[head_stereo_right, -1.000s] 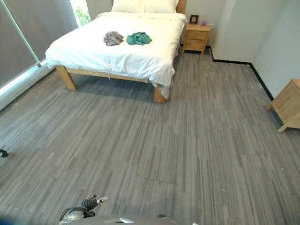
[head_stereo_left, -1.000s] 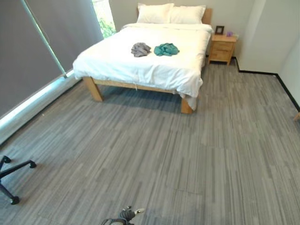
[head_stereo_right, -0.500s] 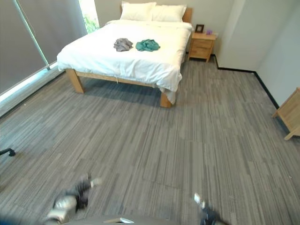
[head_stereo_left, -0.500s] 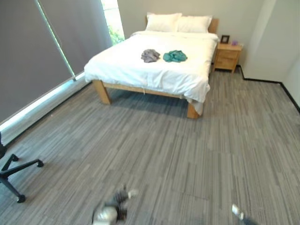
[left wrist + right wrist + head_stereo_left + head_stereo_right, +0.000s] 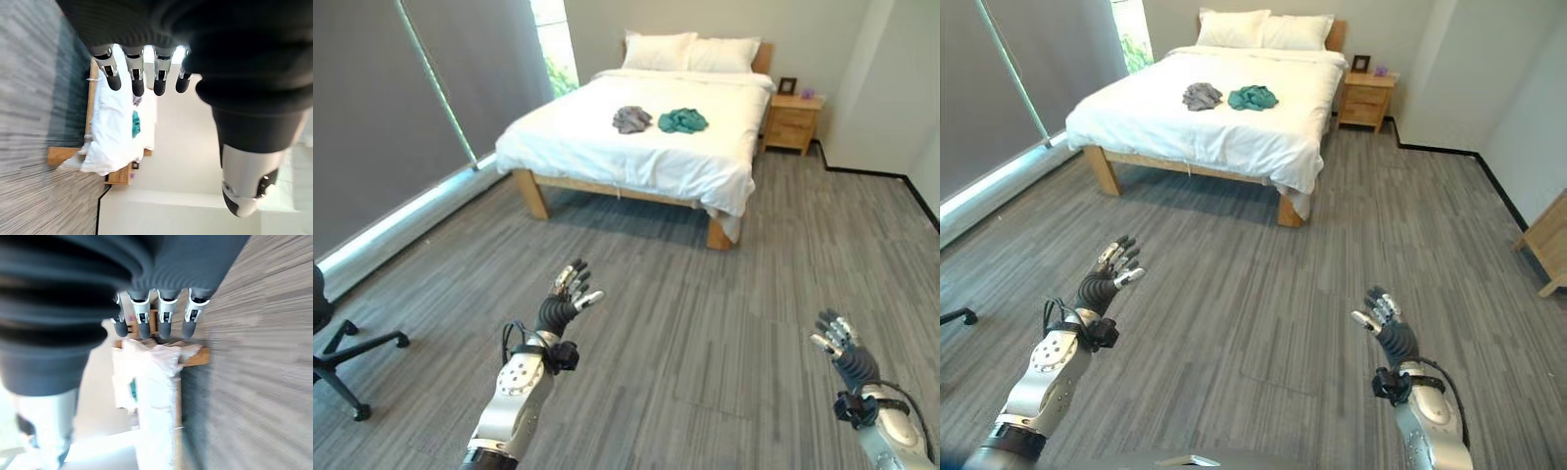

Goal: Pick up bed clothes into laundry basket.

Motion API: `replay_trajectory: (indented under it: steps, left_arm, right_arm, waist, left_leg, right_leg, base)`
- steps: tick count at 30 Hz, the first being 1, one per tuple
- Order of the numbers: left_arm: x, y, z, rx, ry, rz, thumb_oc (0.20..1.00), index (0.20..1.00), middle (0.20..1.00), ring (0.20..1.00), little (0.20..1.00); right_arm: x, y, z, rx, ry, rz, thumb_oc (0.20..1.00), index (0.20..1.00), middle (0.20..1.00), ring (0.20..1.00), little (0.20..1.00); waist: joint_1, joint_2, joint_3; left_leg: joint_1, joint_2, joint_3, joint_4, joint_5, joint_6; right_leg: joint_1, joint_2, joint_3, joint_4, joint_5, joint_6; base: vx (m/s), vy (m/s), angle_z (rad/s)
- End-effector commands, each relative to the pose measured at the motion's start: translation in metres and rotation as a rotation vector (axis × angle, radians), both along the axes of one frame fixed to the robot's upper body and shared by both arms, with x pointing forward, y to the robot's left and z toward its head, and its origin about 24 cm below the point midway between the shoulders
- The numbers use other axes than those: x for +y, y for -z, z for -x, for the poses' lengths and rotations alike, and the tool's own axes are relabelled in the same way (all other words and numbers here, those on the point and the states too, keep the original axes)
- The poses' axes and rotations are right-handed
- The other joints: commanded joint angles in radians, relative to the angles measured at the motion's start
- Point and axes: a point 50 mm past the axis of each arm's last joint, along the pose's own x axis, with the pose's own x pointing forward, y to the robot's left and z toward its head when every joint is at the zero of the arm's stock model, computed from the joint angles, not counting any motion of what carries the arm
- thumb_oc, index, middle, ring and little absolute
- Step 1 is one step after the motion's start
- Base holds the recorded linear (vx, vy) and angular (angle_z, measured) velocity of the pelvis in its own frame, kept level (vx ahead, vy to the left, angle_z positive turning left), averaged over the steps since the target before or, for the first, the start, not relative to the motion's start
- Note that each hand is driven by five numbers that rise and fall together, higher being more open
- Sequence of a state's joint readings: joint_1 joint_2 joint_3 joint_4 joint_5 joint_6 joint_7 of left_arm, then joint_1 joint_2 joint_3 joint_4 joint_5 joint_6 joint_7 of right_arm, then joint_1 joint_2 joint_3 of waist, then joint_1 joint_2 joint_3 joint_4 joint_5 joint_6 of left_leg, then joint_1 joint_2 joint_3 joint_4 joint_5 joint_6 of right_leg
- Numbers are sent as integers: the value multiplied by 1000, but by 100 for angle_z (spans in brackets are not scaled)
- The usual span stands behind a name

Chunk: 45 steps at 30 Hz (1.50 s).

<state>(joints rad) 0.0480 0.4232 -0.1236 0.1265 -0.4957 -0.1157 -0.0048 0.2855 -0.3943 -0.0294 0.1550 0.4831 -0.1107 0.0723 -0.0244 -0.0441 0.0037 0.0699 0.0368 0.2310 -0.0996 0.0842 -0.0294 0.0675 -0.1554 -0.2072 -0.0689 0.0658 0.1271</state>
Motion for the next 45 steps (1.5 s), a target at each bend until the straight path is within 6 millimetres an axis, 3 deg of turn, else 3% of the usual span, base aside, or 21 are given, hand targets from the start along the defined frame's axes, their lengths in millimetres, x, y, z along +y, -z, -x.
replay_trajectory:
  steps: [1, 19, 22, 23, 24, 25, 26, 27, 28, 29, 30, 32, 33, 36, 38, 39, 40, 41, 42, 44, 45]
  left_arm:
    - [-8, -6, -11, -43, 15, -20, 1000, 1000, 1000, 1000, 1000]
    - [10, -2, -5, -31, -85, -77, 1000, 1000, 1000, 1000, 1000]
    - [15, -6, -5, -45, -107, -89, 1000, 1000, 1000, 1000, 1000]
    - [19, -9, -7, -52, -118, -112, 1000, 1000, 1000, 1000, 1000]
    - [20, -10, -8, -55, -122, -123, 1000, 1000, 1000, 1000, 1000]
    - [20, -10, -8, -55, -122, -123, 1000, 1000, 1000, 1000, 1000]
    - [23, -13, -10, -63, -132, -149, 1000, 1000, 1000, 1000, 1000]
    - [23, -13, -11, -65, -133, -153, 1000, 1000, 1000, 1000, 1000]
    - [20, -15, -14, -73, -122, -144, 1000, 1000, 1000, 1000, 1000]
    - [18, -17, -16, -84, -111, -138, 1000, 1000, 1000, 1000, 1000]
    - [10, -18, -21, -96, -83, -121, 1000, 1000, 1000, 1000, 1000]
    - [6, -16, -24, -88, -70, -115, 1000, 1000, 1000, 1000, 1000]
    - [-4, -15, -31, -84, -39, -91, 1000, 1000, 1000, 1000, 1000]
    - [-15, -9, -29, -60, 8, -88, 1000, 1000, 1000, 1000, 1000]
    - [-21, 2, -16, -15, 61, -75, 1000, 1000, 1000, 1000, 1000]
    - [-24, 8, -11, 12, 73, -54, 1000, 1000, 1000, 1000, 1000]
    - [-24, 8, -11, 13, 72, -54, 1000, 1000, 1000, 1000, 1000]
    - [-24, 11, -7, 40, 65, -21, 1000, 1000, 1000, 1000, 1000]
    - [-27, 13, -5, 49, 75, -3, 1000, 1000, 1000, 1000, 1000]
    - [-35, 11, -7, 43, 108, 3, 1000, 1000, 1000, 1000, 1000]
    - [-35, 11, -7, 42, 108, 3, 1000, 1000, 1000, 1000, 1000]
  right_arm:
    - [19, -15, -22, -134, -46, -40, 1000, 1000, 1000, 1000, 1000]
    - [28, -21, -34, -139, -133, 12, 1000, 1000, 1000, 1000, 1000]
    - [32, -24, -38, -148, -173, 37, 1000, 1000, 1000, 1000, 1000]
    - [36, -26, -41, -162, -188, 21, 1000, 1000, 1000, 1000, 1000]
    - [39, -26, -42, -164, -197, 16, 1000, 1000, 1000, 1000, 1000]
    - [39, -26, -42, -164, -197, 16, 1000, 1000, 1000, 1000, 1000]
    - [45, -27, -44, -168, -224, 17, 1000, 1000, 1000, 1000, 1000]
    - [45, -27, -45, -166, -229, 24, 1000, 1000, 1000, 1000, 1000]
    - [43, -27, -42, -165, -211, 10, 1000, 1000, 1000, 1000, 1000]
    - [42, -26, -41, -168, -198, -6, 1000, 1000, 1000, 1000, 1000]
    - [39, -24, -40, -163, -178, -21, 1000, 1000, 1000, 1000, 1000]
    - [39, -23, -39, -160, -173, -25, 1000, 1000, 1000, 1000, 1000]
    - [40, -23, -38, -155, -177, -30, 1000, 1000, 1000, 1000, 1000]
    - [37, -21, -33, -140, -178, -28, 1000, 1000, 1000, 1000, 1000]
    - [36, -18, -33, -123, -190, -44, 1000, 1000, 1000, 1000, 1000]
    - [38, -16, -33, -117, -185, -67, 1000, 1000, 1000, 1000, 1000]
    - [38, -16, -33, -117, -186, -68, 1000, 1000, 1000, 1000, 1000]
    - [40, -17, -36, -119, -182, -101, 1000, 1000, 1000, 1000, 1000]
    - [40, -19, -37, -128, -177, -111, 1000, 1000, 1000, 1000, 1000]
    - [35, -20, -40, -127, -170, -77, 1000, 1000, 1000, 1000, 1000]
    - [35, -21, -40, -128, -170, -77, 1000, 1000, 1000, 1000, 1000]
  waist:
    - [14, 4, 24]
    - [19, 3, 64]
    - [26, 6, 84]
    - [19, 9, 111]
    - [19, 14, 122]
    - [20, 13, 121]
    - [6, 37, 161]
    - [-2, 45, 172]
    - [-37, 46, 178]
    - [-51, 43, 180]
    - [-81, 49, 185]
    - [-92, 47, 184]
    - [-129, 46, 174]
    - [-150, 60, 155]
    - [-141, 75, 126]
    - [-141, 73, 117]
    - [-146, 70, 113]
    - [-112, 33, 113]
    - [-79, 13, 128]
    - [-29, -15, 162]
    - [-30, -18, 160]
  left_leg:
    - [13, -21, -34, 12, -78, -4]
    - [-35, -33, -21, 12, -84, 6]
    - [-41, -38, -16, 12, -92, 22]
    - [-30, -45, -28, 12, -107, 43]
    - [-30, -43, -25, 12, -110, 49]
    - [-31, -44, -24, 12, -110, 49]
    - [5, -22, -21, 12, -121, 54]
    - [28, -10, -22, 12, -120, 46]
    - [88, 3, -34, 12, -136, 15]
    - [103, 6, -44, 12, -149, 6]
    - [142, 22, -68, 12, -173, -19]
    - [156, 32, -82, 12, -182, -33]
    - [211, 68, -99, 12, -212, -69]
    - [289, 104, -125, 12, -198, -96]
    - [269, 187, -133, 242, 29, -145]
    - [225, 210, -142, 383, 130, -132]
    - [219, 208, -148, 384, 133, -132]
    - [100, 237, -117, 696, 218, -115]
    - [35, 219, -119, 800, 197, -93]
    - [-110, 176, -110, 920, 112, -69]
    - [-114, 173, -110, 921, 113, -67]
  right_leg:
    - [-10, -11, 25, 36, 9, 41]
    - [-63, -20, 43, 43, 29, 56]
    - [-116, -27, 65, 154, 20, 62]
    - [-193, -26, 89, 334, 48, 74]
    - [-250, -29, 90, 418, 90, 83]
    - [-253, -29, 91, 420, 89, 83]
    - [-345, -24, 86, 591, 152, 107]
    - [-398, -30, 83, 615, 152, 112]
    - [-434, -26, 89, 469, 124, 95]
    - [-443, -24, 105, 418, 120, 90]
    - [-462, -20, 140, 255, 123, 90]
    - [-459, -23, 154, 202, 143, 97]
    - [-523, -70, 173, 74, 211, 123]
    - [-524, -82, 105, 70, 246, 135]
    - [-461, -28, 29, 136, 217, 75]
    - [-433, -1, 33, 153, 181, 31]
    - [-436, -5, 30, 152, 182, 30]
    - [-332, 43, 10, 136, 114, -49]
    - [-280, 63, 22, 120, 80, -77]
    - [-182, 75, 51, 76, 54, -83]
    - [-185, 72, 51, 75, 56, -82]
  base:
    - [13, 0, -5]
    - [21, 13, -3]
    - [44, 73, -14]
    - [36, 139, -14]
    - [31, 105, -15]
    - [94, 96, -25]
    - [206, 60, -32]
    - [551, -10, -18]
    - [572, -105, 1]
    - [687, -192, 37]
    - [484, -189, 66]
    - [455, -208, 86]
    - [664, -307, 51]
    - [671, -338, 43]
    - [664, -496, 78]
    - [353, -333, 42]
    - [664, -667, 22]
    - [730, -695, -11]
    - [982, -874, -41]
    - [536, -371, -57]
    - [380, -158, -50]
